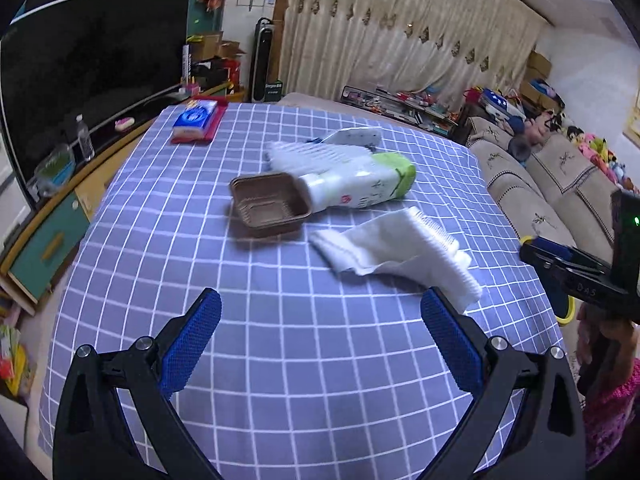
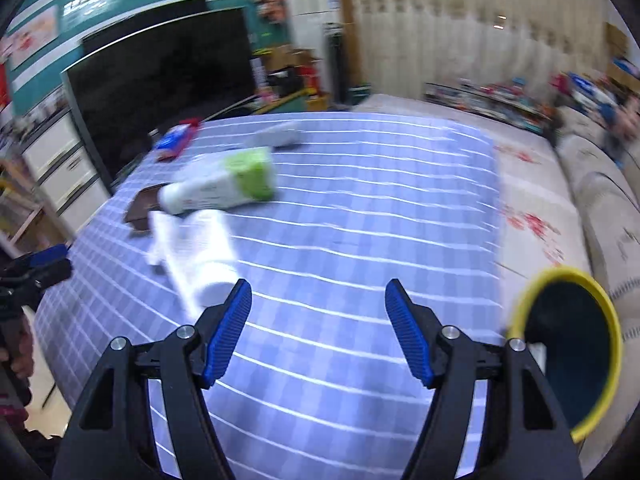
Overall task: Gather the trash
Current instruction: 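Move both grippers back over the table toward the white pill bottle, then grasp the white pill bottle with the right gripper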
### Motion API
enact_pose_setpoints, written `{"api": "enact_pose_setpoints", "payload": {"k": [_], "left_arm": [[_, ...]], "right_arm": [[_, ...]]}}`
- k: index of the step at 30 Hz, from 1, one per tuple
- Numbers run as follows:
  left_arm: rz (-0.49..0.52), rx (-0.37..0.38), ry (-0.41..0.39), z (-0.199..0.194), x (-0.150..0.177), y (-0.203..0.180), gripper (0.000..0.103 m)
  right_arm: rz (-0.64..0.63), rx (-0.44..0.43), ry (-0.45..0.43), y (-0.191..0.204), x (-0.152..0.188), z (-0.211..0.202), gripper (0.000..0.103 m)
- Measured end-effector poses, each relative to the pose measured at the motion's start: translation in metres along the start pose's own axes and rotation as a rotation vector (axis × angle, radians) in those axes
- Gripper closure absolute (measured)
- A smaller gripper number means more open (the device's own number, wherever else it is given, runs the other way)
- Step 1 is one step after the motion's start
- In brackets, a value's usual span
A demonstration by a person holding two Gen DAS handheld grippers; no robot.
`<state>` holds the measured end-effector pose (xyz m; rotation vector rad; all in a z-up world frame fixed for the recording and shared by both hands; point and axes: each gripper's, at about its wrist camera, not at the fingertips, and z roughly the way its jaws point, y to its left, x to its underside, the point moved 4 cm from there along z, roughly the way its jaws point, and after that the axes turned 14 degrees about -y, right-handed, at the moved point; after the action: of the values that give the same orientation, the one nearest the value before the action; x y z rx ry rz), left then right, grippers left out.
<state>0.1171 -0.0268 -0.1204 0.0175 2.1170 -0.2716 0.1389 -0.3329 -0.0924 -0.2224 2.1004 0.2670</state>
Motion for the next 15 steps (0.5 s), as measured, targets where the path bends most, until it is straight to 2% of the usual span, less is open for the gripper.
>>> {"api": "enact_pose_setpoints", "payload": {"k": [5,15], "left_arm": [[-0.027,0.000,0.005,0.001,0.009,-0.001,0.005],[-0.064,-0.004,0.021,0.006,0.018,0.008,0.005]], "right_arm": [[-0.042,-0.088,0.061,0.030,-0.009,0.036,0.037],[-0.105,-0.137,0.145,0.051,-0.011,0.070,0.037]]}}
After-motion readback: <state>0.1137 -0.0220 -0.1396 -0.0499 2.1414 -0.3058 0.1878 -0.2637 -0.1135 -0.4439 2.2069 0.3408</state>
